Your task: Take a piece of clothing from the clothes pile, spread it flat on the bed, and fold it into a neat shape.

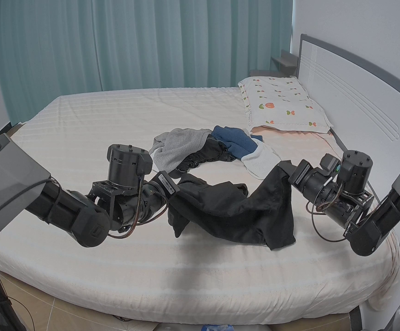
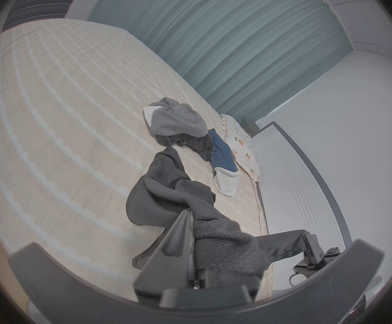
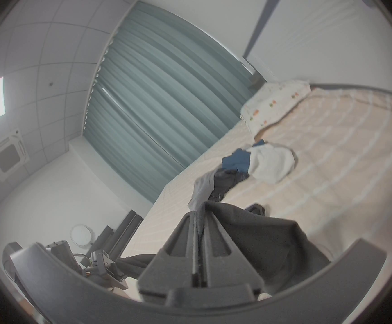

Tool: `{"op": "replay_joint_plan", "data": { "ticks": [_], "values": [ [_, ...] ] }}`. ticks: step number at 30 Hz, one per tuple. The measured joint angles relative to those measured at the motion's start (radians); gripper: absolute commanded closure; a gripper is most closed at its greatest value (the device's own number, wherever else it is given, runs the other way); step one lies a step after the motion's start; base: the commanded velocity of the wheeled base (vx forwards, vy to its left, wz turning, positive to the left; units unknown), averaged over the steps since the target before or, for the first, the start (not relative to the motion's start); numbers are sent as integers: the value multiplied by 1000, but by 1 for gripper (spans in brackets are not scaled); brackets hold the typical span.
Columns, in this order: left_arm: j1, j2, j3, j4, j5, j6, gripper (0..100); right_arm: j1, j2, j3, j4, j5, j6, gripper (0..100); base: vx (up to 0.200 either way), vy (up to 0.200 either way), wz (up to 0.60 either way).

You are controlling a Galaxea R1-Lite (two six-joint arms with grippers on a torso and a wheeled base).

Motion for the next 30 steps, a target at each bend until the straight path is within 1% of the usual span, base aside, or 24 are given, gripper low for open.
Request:
{"op": "replay_joint_plan", "data": {
  "ticks": [2, 4, 12, 15, 20, 27, 30],
  "values": [
    [0, 8, 19, -20, -2, -4, 100, 5, 16, 23, -24, 1, 42, 100, 0, 0, 0],
    [0, 13, 36, -27, -4, -8, 100, 8, 27, 40, -47, 1, 62, 100, -100, 0, 0],
    [-6, 33, 91, -40, -11, -18, 100, 22, 39, 72, -55, -3, 68, 100, -200, 0, 0],
    [-6, 35, 98, -40, -11, -42, 100, 24, 40, 74, -55, -3, 68, 100, -200, 0, 0],
    [-6, 36, 95, -46, -10, -48, 100, 24, 40, 75, -55, -4, 68, 100, 0, 0, 0],
    [-4, 39, 92, -90, -1, -47, 100, 22, 44, 72, -55, -8, 67, 100, 0, 0, 0],
    [-1, 38, 92, -89, 0, -46, 100, 23, 43, 70, -55, -12, 67, 100, 0, 200, 0]
  ]
}}
